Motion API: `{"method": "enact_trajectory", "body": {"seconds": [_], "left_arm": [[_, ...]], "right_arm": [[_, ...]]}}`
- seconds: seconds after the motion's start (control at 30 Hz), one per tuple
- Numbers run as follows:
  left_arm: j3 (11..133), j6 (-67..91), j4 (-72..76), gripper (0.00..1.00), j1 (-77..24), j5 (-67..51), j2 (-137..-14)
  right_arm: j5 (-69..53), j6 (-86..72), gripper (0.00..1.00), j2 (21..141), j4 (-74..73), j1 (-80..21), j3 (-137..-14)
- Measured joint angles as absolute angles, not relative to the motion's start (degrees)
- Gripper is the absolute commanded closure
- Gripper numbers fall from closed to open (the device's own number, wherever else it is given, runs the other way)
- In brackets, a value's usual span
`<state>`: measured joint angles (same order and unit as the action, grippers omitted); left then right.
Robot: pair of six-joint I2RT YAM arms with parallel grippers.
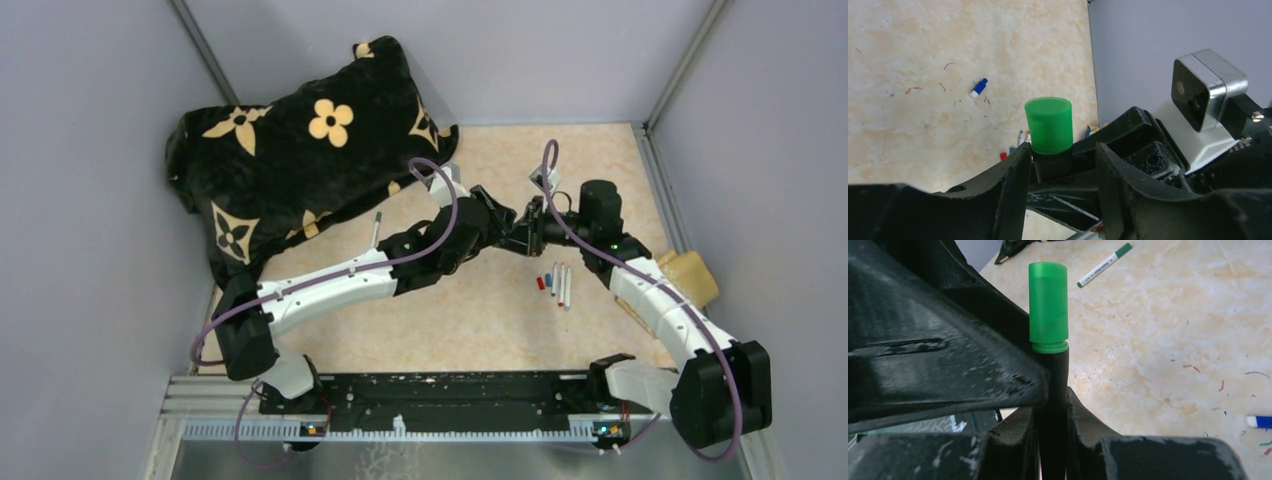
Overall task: Insert the pens into the pen caps
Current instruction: Insert the pen cap onto the pen.
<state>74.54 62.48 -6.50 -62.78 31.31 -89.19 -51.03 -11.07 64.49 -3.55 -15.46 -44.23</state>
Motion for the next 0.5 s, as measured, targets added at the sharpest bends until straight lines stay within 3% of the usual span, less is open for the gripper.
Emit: {"method": "enact_trajectory", "body": {"seconds": [0.5], "left_arm": [[68.99,58.26,-7.81,0.16,-63.61,28.80,-79.64]], "right_arm": [[-61.41,-10.96,1.00,62.48,1.26,-12.82,-43.48]]}}
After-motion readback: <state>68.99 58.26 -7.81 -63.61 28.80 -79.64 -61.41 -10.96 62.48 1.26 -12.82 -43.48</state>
